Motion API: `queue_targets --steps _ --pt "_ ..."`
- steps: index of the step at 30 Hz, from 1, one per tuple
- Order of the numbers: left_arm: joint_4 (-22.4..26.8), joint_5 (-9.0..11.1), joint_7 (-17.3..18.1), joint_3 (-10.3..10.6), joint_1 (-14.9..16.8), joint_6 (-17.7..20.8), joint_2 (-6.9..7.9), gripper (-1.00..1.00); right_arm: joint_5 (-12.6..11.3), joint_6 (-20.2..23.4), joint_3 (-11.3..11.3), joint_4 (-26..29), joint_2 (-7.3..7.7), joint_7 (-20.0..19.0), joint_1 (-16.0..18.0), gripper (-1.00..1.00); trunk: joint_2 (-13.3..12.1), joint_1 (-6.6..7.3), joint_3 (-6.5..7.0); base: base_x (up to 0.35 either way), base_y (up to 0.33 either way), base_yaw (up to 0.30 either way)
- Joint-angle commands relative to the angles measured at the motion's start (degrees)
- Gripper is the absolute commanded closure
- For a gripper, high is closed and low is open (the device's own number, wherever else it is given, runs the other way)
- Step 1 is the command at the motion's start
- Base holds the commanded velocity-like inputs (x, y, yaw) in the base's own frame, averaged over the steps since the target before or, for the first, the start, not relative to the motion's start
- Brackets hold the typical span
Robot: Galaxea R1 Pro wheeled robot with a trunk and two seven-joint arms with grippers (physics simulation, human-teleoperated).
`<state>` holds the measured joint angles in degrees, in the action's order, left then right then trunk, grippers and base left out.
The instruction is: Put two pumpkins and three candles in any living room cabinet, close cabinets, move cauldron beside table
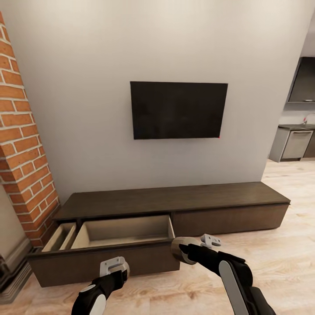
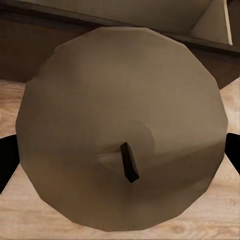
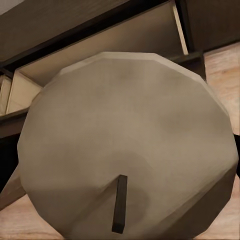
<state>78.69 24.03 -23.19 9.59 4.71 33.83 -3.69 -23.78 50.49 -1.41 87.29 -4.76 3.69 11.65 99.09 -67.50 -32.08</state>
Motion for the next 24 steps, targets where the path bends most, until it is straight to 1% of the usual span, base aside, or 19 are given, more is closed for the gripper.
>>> queue_targets --steps 1,5,7,9,11,12,13,14,15,16,18,19,20,21,22,23,24 --pt "0.1 0.6 -0.5 0.1 0.0 0.1 0.04 1.00 -0.5 0.2 0.0 0.1 -0.02 0.4 0.1 1.00 0.0 -0.01 -0.06 0.134 0.146 0.000" --pt "0.8 0.7 -0.4 -0.1 0.0 0.2 0.07 1.00 -0.5 0.2 -0.3 0.1 -0.02 0.4 0.0 1.00 0.0 -0.01 -0.06 0.083 0.069 0.000" --pt "2.4 0.7 -0.5 -0.2 0.0 0.8 0.08 1.00 -0.4 0.2 -0.4 0.0 -0.05 0.5 0.0 1.00 0.0 -0.01 -0.06 0.028 0.022 0.000" --pt "4.9 0.7 -0.5 -0.2 0.0 2.8 0.08 1.00 -0.3 0.2 -0.5 -0.1 -0.10 0.7 0.1 1.00 0.0 -0.01 -0.06 0.014 0.011 0.000" --pt "8.5 0.8 -0.6 -0.4 0.0 9.4 0.08 1.00 -0.1 0.2 -0.5 -0.1 -0.10 0.7 0.1 1.00 0.0 -0.01 -0.06 0.007 0.005 0.000" --pt "9.3 0.8 -0.6 -0.4 0.0 11.3 0.08 1.00 -0.1 0.2 -0.4 -0.2 -0.10 0.7 0.1 1.00 0.0 -0.01 -0.06 0.004 0.003 0.000" --pt "10.5 0.8 -0.6 -0.5 0.1 15.0 0.06 1.00 0.0 0.2 -0.3 -0.2 -0.09 0.8 0.1 1.00 0.0 -0.01 -0.06 0.003 0.002 0.000" --pt "10.9 0.8 -0.7 -0.5 0.1 16.8 0.05 1.00 0.0 0.2 -0.2 -0.3 -0.07 0.8 0.1 1.00 0.0 -0.01 -0.06 0.002 0.002 0.000" --pt "11.5 0.7 -0.8 -0.5 0.4 20.2 0.05 1.00 0.0 0.2 0.0 -0.3 -0.04 0.8 0.1 1.00 0.0 -0.01 -0.06 0.001 0.001 0.000" --pt "11.7 0.7 -0.8 -0.6 0.6 21.7 0.05 1.00 0.0 0.2 0.0 -0.4 -0.01 0.8 0.1 1.00 0.0 -0.01 -0.06 0.001 0.001 0.000" --pt "12.3 0.5 -1.0 -0.6 2.6 25.4 0.07 1.00 0.1 0.3 0.2 -0.7 0.15 0.9 0.1 1.00 0.0 -0.01 -0.06 0.000 0.000 0.000" --pt "12.3 0.4 -1.1 -0.6 3.3 25.9 0.07 1.00 0.1 0.3 0.3 -0.9 0.18 0.9 0.1 1.00 0.0 -0.01 -0.06 0.000 0.000 0.000" --pt "12.4 0.3 -1.6 -0.6 4.9 26.2 0.08 1.00 0.2 0.3 0.3 -1.5 0.22 0.9 0.1 1.00 0.0 -0.01 -0.06 0.016 0.000 0.000" --pt "12.4 0.3 -1.9 -0.6 5.8 26.2 0.08 1.00 0.2 0.3 0.4 -1.8 0.23 1.0 0.1 1.00 0.0 -0.01 -0.06 0.033 0.000 0.000" --pt "12.2 0.2 -2.4 -0.6 7.7 26.2 0.08 1.00 0.3 0.3 0.4 -2.7 0.25 1.1 0.1 1.00 0.0 -0.01 -0.06 0.063 0.000 0.000" --pt "12.1 0.2 -2.7 -0.6 8.6 26.2 0.08 1.00 0.3 0.3 0.4 -3.1 0.25 1.3 0.2 1.00 0.0 -0.01 -0.06 0.076 0.000 0.000" --pt "11.6 0.1 -3.0 -0.6 10.3 26.2 0.08 1.00 0.3 0.3 0.4 -4.1 0.26 1.8 0.2 1.00 0.0 -0.01 -0.06 0.096 0.000 0.000"
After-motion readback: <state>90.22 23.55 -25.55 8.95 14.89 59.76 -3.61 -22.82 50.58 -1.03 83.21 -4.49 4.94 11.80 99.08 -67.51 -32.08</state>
